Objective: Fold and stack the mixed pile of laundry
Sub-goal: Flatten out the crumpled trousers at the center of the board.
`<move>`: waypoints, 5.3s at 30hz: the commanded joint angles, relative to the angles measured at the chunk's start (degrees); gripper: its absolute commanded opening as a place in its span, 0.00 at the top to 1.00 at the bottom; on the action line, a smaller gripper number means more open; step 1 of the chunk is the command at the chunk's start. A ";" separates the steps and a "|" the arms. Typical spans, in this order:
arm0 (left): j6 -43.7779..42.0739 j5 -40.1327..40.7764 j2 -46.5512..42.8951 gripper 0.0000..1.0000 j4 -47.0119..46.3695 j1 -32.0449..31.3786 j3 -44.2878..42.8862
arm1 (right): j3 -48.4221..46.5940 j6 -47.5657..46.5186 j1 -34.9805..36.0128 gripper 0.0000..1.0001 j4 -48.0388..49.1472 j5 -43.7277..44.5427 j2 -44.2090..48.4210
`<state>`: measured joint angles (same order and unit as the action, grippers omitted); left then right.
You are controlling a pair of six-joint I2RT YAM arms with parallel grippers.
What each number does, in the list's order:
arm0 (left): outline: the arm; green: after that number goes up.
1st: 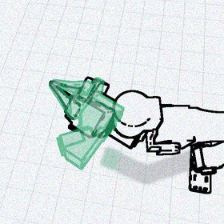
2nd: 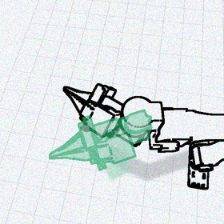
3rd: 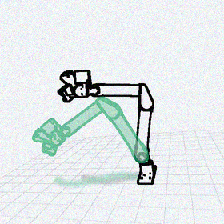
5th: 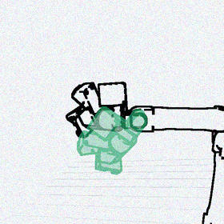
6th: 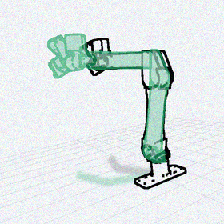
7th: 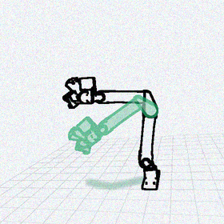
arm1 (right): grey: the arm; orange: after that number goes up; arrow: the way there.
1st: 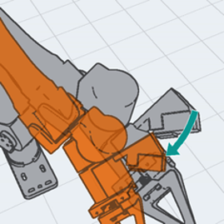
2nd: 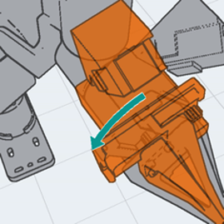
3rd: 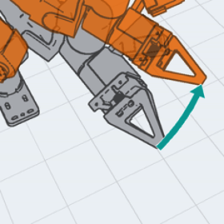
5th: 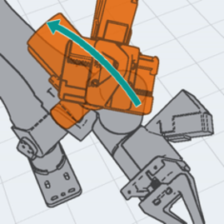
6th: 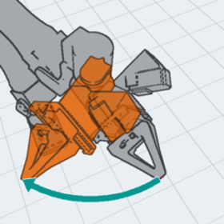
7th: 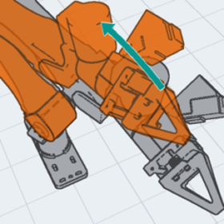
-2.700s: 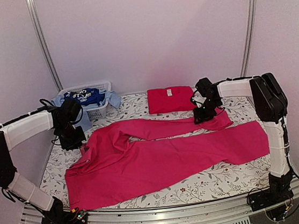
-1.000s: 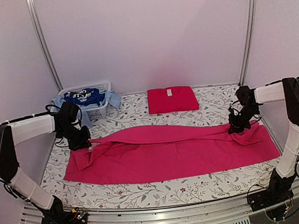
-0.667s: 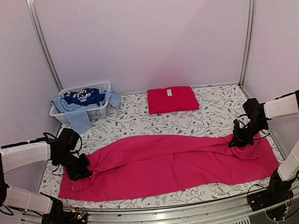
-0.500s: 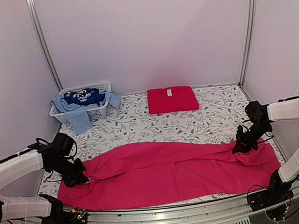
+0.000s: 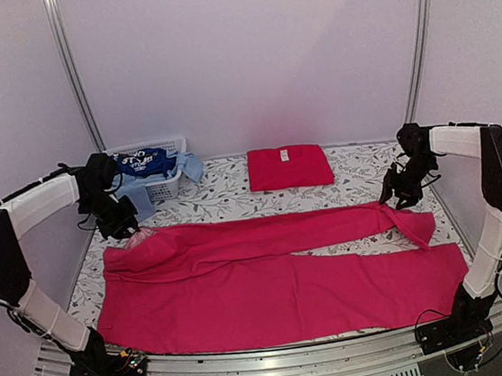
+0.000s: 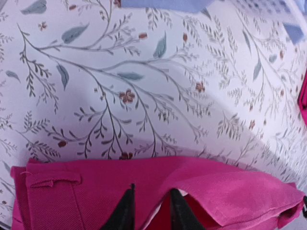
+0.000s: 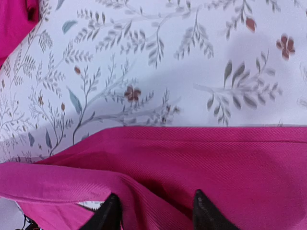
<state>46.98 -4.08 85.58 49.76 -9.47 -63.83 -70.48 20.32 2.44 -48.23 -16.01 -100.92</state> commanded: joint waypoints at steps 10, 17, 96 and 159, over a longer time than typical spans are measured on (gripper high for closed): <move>-11.89 4.63 -7.12 0.04 -2.99 6.40 -6.28 | -5.50 -7.00 -0.81 0.05 -5.76 6.49 6.93; -7.13 -0.67 -11.30 0.05 -8.40 5.98 6.93 | 9.27 -2.18 -0.96 0.05 -2.87 1.42 13.99; -11.91 -1.96 6.77 0.04 -13.99 4.40 -8.96 | 32.77 36.58 -20.63 0.54 16.08 1.82 28.53; -10.94 -0.12 6.51 0.02 -13.33 6.49 -7.07 | 9.43 44.73 -20.81 1.00 18.99 11.69 26.03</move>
<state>35.70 -4.62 93.71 36.99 -3.57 -72.77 -56.47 66.83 -18.13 -45.52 -7.73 -65.01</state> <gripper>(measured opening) 0.981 0.033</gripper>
